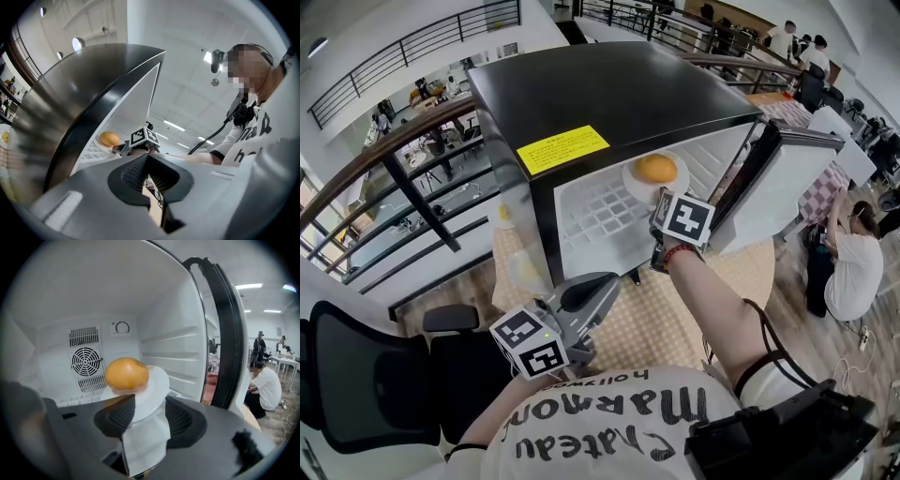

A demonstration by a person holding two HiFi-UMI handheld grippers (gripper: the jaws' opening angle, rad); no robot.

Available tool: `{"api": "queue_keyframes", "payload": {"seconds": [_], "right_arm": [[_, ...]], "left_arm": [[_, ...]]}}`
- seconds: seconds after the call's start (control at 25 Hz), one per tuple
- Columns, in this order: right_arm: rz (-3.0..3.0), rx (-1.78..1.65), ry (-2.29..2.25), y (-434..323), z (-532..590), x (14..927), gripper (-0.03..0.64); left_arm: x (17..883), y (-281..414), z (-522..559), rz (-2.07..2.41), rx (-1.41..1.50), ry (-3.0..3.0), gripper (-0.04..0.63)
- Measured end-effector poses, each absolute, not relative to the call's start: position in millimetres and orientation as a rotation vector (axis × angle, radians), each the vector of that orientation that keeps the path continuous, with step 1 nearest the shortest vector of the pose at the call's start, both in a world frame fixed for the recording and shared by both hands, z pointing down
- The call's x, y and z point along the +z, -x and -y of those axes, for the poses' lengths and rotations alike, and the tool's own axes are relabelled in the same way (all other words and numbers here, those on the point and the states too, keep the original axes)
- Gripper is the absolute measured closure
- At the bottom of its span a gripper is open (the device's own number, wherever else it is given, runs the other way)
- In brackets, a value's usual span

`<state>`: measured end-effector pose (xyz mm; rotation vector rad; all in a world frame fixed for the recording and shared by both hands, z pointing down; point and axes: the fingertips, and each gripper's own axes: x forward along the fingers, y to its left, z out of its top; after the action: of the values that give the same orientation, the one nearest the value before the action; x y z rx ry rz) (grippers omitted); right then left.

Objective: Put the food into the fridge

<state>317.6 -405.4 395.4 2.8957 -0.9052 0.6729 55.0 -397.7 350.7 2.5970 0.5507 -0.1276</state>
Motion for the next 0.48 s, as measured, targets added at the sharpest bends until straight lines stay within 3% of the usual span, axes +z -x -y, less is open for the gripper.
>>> {"api": "queue_keyframes", "payload": {"seconds": [0.48], "right_arm": [[0.960, 0.591, -2.845, -318.6, 405.6, 391.7, 0.405]], "left_arm": [[350.3, -58.4, 395.6, -0.558, -0.121, -2.583, 0.591]]}}
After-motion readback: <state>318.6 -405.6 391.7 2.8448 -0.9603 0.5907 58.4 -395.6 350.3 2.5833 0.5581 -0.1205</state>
